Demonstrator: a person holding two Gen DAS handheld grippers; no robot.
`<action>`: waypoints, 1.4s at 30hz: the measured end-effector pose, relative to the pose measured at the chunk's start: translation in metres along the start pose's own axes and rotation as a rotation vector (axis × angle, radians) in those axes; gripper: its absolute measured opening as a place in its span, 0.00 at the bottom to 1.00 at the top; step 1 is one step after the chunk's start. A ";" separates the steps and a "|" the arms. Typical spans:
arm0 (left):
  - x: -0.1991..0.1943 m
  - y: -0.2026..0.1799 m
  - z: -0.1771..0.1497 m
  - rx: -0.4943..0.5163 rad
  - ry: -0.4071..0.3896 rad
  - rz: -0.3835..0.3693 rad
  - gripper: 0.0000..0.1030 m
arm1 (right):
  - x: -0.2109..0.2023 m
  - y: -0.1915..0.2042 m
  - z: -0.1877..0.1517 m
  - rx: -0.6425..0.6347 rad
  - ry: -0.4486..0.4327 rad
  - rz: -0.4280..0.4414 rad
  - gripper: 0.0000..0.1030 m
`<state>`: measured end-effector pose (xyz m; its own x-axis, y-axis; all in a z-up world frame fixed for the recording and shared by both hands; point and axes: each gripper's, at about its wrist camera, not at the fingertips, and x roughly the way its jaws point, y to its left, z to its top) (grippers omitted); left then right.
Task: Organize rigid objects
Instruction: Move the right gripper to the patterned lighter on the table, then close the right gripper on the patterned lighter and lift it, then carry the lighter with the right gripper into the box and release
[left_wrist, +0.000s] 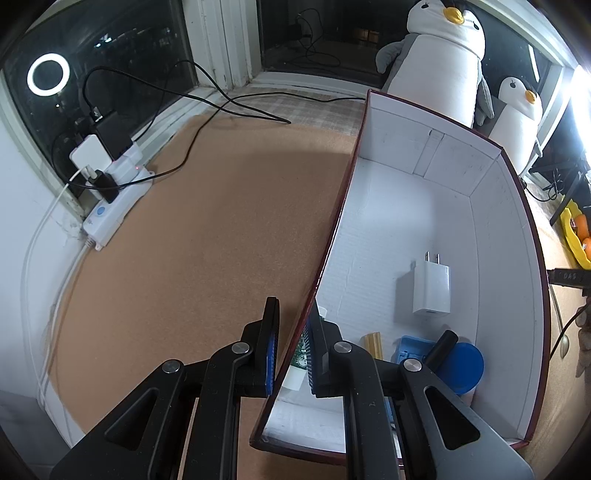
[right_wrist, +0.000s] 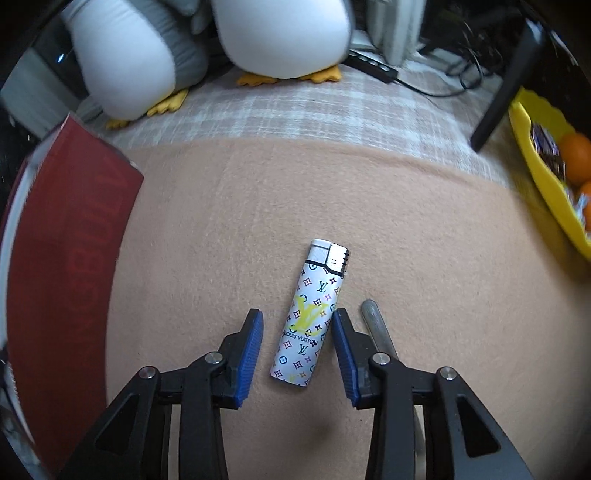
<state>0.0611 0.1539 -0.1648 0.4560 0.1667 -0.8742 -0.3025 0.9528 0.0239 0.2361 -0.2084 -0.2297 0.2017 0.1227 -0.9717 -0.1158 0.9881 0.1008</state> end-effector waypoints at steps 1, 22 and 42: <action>0.000 0.000 0.000 -0.001 0.000 -0.001 0.11 | 0.001 0.004 -0.001 -0.025 -0.006 -0.027 0.22; -0.001 0.005 -0.003 -0.012 -0.025 -0.046 0.10 | -0.080 0.042 -0.031 -0.081 -0.161 0.039 0.20; -0.002 0.011 -0.005 0.003 -0.043 -0.092 0.09 | -0.137 0.177 -0.070 -0.312 -0.233 0.167 0.20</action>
<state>0.0528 0.1626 -0.1653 0.5177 0.0887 -0.8510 -0.2552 0.9653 -0.0546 0.1197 -0.0570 -0.0932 0.3654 0.3318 -0.8697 -0.4468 0.8822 0.1488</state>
